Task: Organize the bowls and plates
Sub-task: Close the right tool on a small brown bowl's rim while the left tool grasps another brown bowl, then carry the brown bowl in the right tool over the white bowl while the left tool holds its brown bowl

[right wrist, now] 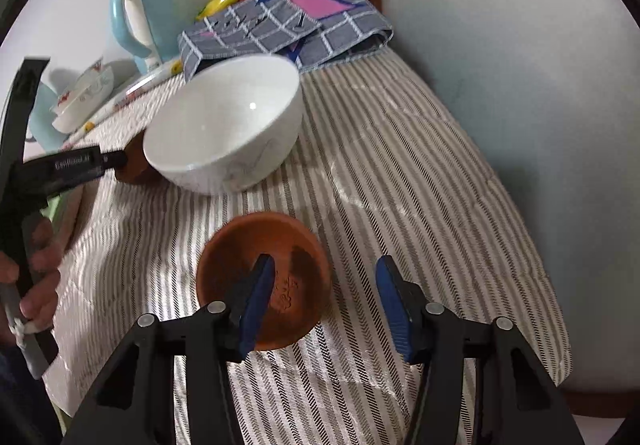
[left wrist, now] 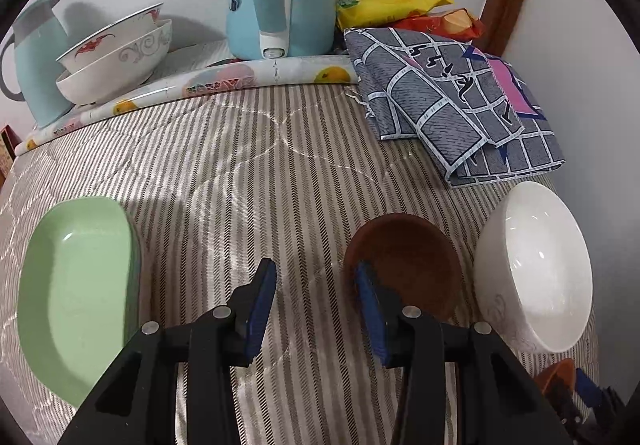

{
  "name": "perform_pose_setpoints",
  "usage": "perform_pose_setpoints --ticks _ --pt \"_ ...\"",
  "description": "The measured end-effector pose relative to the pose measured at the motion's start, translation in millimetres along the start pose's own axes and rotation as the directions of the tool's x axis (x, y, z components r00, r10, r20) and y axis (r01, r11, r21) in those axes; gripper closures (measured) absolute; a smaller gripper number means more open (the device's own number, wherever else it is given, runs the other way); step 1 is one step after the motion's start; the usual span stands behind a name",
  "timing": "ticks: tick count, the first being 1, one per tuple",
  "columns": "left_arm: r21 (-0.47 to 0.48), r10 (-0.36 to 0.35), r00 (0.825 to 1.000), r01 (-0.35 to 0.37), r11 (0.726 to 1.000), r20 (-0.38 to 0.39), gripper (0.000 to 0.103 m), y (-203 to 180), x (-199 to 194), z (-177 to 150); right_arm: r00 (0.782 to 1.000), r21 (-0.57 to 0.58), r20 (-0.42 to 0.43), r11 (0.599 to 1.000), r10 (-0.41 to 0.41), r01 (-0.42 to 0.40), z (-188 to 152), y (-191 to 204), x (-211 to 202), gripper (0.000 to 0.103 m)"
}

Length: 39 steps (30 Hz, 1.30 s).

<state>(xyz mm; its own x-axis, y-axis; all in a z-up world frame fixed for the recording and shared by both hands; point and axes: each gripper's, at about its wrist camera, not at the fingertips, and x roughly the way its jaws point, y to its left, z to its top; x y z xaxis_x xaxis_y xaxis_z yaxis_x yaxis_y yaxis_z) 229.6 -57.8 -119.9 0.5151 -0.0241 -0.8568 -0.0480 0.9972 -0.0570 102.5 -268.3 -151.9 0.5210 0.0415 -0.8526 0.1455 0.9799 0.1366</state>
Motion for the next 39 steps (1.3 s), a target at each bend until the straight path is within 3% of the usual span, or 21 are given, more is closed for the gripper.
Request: perform_pose_setpoints --ticks 9,24,31,39 --pt "0.011 -0.008 0.999 0.009 1.000 -0.043 0.063 -6.0 19.0 0.5 1.000 0.002 0.018 1.000 0.005 -0.005 -5.8 -1.6 9.0 0.056" --pt "0.024 -0.023 0.999 0.023 0.999 -0.025 0.064 -6.1 21.0 0.5 0.999 0.032 0.041 0.999 -0.006 0.005 -7.2 -1.3 9.1 0.056" --pt "0.029 -0.074 0.997 0.075 0.997 -0.032 0.088 -12.9 15.3 -1.9 1.000 0.022 0.022 1.000 0.005 -0.005 -4.9 7.0 7.7 0.080" --pt "0.036 -0.101 0.995 0.102 0.994 -0.017 0.094 -9.2 0.6 -4.8 1.000 0.043 0.022 0.999 -0.008 0.007 -3.7 7.8 2.6 0.093"
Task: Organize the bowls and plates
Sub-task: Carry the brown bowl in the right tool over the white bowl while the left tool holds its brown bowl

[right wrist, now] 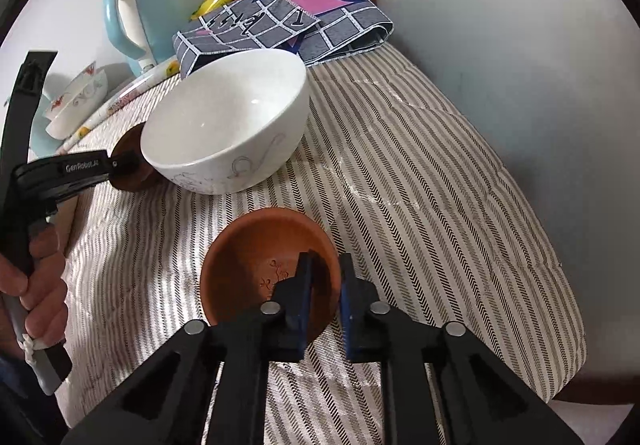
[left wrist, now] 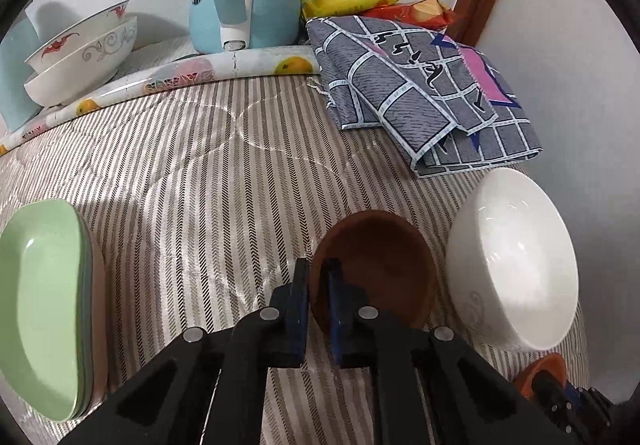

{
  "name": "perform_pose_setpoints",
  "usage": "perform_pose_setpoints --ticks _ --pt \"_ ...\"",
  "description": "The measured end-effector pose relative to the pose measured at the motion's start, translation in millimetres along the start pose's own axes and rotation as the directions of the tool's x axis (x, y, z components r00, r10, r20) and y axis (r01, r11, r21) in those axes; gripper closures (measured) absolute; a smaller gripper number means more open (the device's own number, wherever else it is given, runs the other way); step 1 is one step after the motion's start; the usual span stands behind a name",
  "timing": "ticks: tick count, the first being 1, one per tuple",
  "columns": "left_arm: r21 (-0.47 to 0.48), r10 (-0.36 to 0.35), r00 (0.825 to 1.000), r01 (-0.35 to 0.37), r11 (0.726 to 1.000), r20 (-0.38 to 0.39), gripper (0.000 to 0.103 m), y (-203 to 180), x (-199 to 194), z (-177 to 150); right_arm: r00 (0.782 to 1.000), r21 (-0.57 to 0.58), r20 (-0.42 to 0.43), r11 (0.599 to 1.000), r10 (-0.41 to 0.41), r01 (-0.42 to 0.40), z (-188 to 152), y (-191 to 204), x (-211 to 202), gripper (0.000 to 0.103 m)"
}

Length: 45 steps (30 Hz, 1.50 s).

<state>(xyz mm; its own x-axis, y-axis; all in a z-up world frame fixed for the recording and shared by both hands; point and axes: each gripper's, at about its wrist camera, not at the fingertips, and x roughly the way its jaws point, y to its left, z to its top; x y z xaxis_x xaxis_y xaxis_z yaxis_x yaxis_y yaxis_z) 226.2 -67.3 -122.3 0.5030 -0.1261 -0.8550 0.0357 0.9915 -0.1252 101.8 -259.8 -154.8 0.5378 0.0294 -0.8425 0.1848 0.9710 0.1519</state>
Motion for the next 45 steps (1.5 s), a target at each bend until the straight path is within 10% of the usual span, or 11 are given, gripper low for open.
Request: perform_pose_setpoints --ticks 45 --pt "0.067 -0.075 0.993 0.069 0.995 0.092 0.095 15.1 -106.8 -17.2 0.987 -0.007 0.161 1.000 -0.025 0.026 0.2 50.8 -84.9 0.095"
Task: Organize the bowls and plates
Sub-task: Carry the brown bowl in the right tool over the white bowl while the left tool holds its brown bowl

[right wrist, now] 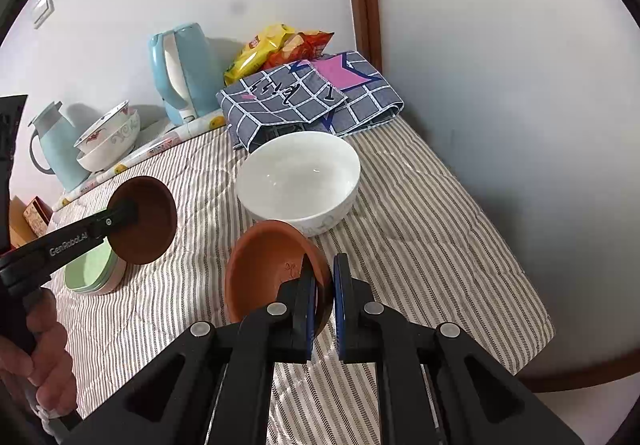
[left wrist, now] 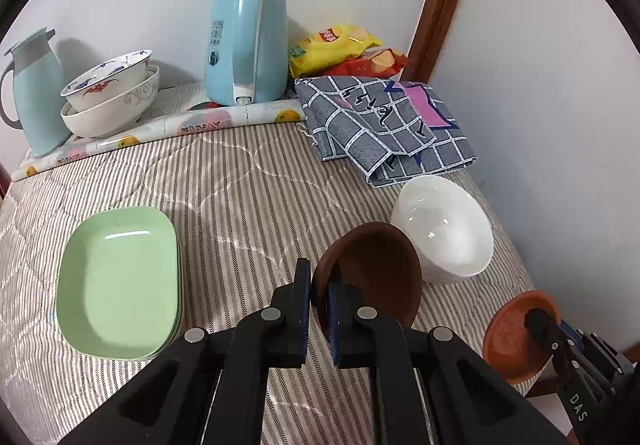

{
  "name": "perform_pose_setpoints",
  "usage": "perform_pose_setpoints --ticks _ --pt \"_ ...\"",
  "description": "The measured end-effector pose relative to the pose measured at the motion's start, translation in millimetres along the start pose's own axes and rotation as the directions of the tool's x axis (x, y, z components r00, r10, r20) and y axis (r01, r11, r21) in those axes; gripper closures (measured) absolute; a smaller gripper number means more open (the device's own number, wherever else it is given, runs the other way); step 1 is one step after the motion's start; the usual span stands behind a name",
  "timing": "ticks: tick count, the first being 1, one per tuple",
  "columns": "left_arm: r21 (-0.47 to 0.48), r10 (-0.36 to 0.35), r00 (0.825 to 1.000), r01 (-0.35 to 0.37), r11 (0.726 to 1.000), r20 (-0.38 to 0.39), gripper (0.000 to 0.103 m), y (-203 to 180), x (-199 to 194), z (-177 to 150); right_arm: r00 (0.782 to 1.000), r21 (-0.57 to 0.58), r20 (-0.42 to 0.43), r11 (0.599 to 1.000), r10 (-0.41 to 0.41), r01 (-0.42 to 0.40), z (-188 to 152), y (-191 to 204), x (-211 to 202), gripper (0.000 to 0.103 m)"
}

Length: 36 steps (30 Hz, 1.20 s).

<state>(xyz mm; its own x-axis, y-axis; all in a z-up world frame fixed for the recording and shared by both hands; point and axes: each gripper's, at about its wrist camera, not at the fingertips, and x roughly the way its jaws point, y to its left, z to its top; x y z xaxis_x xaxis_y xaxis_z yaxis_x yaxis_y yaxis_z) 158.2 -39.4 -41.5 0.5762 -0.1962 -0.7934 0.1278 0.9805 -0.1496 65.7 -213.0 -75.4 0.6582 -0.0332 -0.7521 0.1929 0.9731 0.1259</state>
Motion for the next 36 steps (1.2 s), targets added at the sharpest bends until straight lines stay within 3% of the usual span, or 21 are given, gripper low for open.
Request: perform_pose_setpoints --ticks 19,36 --pt "0.028 -0.005 1.000 0.005 1.000 0.024 0.095 -10.4 -9.2 8.8 0.999 0.013 0.035 1.000 0.020 -0.020 25.0 0.6 -0.2 0.095" --pt "-0.020 -0.009 1.000 0.009 1.000 0.014 0.095 -5.1 1.6 19.4 0.999 -0.008 0.023 0.999 0.032 -0.031 50.2 1.6 18.5 0.095"
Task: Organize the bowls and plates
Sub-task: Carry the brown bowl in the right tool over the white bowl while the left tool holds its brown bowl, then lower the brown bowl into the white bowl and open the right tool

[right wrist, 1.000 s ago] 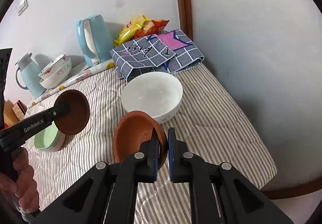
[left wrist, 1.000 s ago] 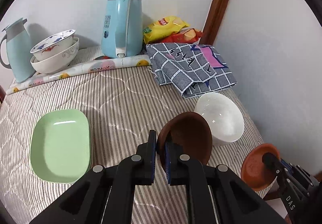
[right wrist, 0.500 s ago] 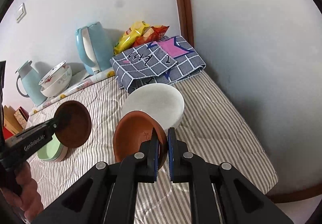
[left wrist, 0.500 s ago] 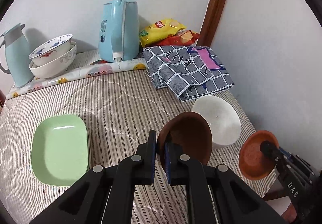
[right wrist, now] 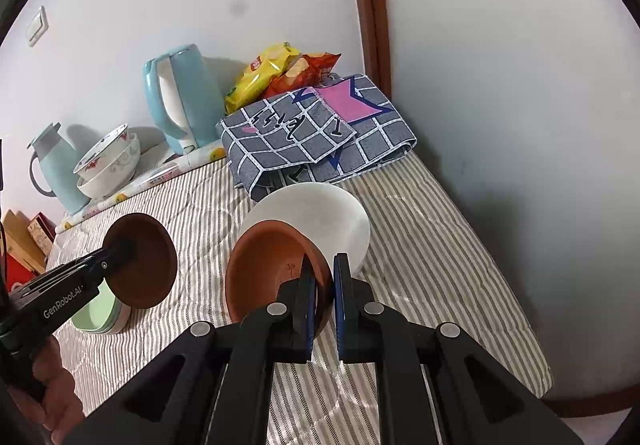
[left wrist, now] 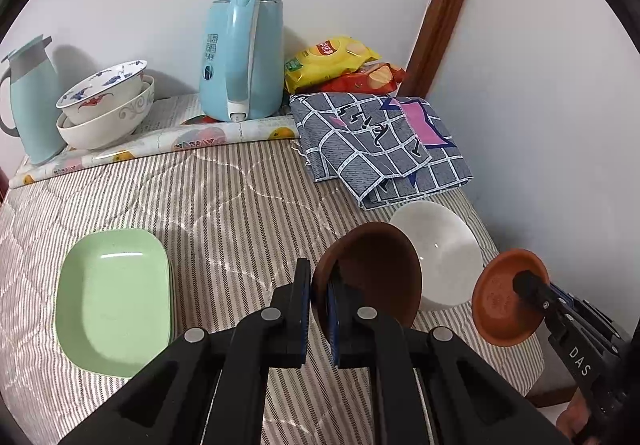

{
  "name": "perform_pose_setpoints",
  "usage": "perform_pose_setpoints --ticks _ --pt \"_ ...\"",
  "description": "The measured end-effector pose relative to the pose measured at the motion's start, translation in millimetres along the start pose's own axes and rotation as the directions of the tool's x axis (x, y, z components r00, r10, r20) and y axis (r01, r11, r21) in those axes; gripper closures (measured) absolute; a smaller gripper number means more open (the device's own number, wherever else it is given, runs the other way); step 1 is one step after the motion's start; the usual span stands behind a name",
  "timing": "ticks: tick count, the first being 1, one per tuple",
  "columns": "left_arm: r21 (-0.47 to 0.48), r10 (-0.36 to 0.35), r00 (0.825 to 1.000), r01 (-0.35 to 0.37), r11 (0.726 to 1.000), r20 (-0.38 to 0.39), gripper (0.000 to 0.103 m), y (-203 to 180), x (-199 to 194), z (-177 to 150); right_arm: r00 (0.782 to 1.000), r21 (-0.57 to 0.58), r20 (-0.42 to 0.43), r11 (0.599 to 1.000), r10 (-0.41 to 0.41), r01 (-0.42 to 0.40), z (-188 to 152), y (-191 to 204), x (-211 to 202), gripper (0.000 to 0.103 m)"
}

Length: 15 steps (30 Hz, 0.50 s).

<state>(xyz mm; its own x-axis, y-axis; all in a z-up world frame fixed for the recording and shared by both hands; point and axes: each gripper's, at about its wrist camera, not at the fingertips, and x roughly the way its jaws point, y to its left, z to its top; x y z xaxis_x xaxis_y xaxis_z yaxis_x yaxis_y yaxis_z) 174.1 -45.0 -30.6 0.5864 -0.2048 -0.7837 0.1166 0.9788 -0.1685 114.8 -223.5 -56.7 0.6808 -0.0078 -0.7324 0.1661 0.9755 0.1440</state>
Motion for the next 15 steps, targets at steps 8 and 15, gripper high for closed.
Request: perform_pose_setpoints --ticks 8,15 --pt "-0.029 0.000 1.000 0.000 1.000 -0.006 0.095 4.2 8.3 7.1 0.999 -0.002 -0.027 1.000 0.020 -0.020 5.0 0.3 14.0 0.095" --pt "-0.020 0.011 1.000 -0.011 1.000 -0.014 0.095 6.3 17.9 12.8 0.999 0.010 -0.043 1.000 0.017 -0.016 9.6 -4.0 31.9 0.095"
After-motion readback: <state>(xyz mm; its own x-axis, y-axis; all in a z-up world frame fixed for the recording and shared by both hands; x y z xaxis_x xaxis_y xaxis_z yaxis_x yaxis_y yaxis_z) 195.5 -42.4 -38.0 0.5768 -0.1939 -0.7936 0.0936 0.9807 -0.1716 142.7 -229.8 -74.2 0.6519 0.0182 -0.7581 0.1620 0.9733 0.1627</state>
